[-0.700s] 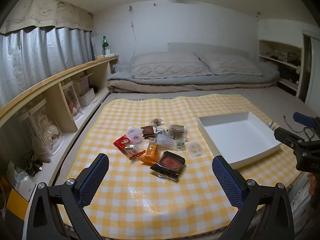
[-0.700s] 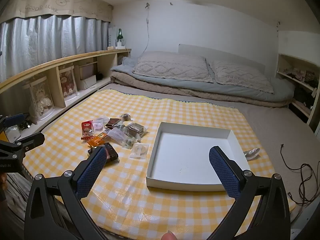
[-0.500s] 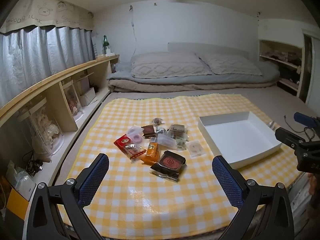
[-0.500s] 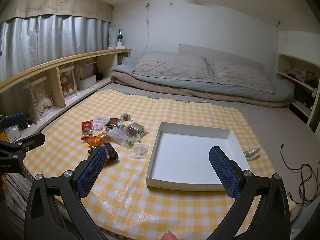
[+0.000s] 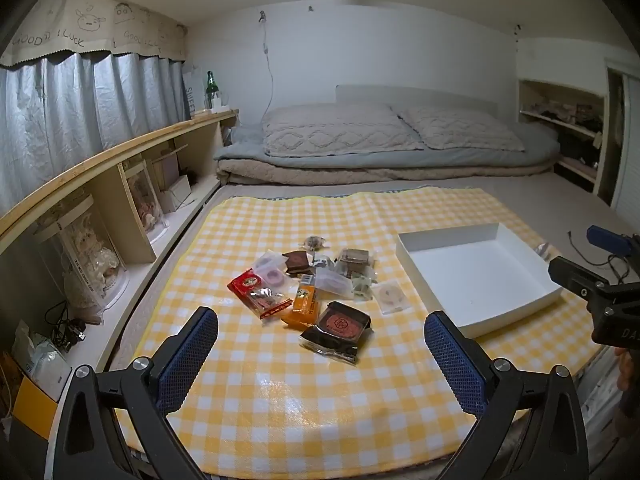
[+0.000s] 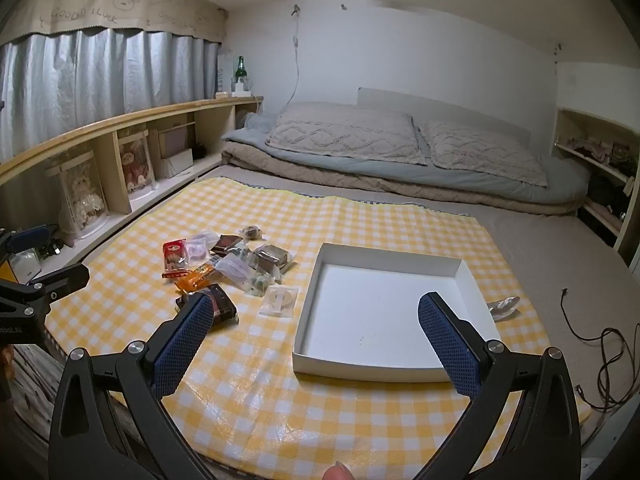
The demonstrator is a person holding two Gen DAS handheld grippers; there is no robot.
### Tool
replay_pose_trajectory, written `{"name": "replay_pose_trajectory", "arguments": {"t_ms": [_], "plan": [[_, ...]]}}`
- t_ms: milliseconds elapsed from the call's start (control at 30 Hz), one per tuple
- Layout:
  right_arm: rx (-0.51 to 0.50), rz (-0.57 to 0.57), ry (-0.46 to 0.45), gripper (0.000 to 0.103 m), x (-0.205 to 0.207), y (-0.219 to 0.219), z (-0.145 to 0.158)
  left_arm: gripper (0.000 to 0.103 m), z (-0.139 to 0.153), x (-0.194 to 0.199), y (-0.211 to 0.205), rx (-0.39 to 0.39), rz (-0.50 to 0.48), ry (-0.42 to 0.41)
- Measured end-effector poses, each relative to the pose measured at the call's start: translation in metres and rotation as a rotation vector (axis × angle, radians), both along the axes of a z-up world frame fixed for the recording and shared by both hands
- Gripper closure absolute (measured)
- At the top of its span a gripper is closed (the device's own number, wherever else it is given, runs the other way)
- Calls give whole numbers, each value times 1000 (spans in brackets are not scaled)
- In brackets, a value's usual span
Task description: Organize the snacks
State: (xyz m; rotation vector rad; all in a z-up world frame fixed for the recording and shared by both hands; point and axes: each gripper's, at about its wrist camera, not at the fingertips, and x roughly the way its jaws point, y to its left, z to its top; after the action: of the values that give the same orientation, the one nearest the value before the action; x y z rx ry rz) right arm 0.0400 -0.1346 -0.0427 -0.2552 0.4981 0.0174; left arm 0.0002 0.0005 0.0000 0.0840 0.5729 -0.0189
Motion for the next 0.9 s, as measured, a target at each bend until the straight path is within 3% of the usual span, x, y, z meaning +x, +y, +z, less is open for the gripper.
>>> {"name": "replay_pose_trajectory", "arguments": {"t_ms": [900], "plan": [[-3, -1, 2, 0, 1, 1, -1, 0, -2, 1, 0, -2, -2, -2]]}}
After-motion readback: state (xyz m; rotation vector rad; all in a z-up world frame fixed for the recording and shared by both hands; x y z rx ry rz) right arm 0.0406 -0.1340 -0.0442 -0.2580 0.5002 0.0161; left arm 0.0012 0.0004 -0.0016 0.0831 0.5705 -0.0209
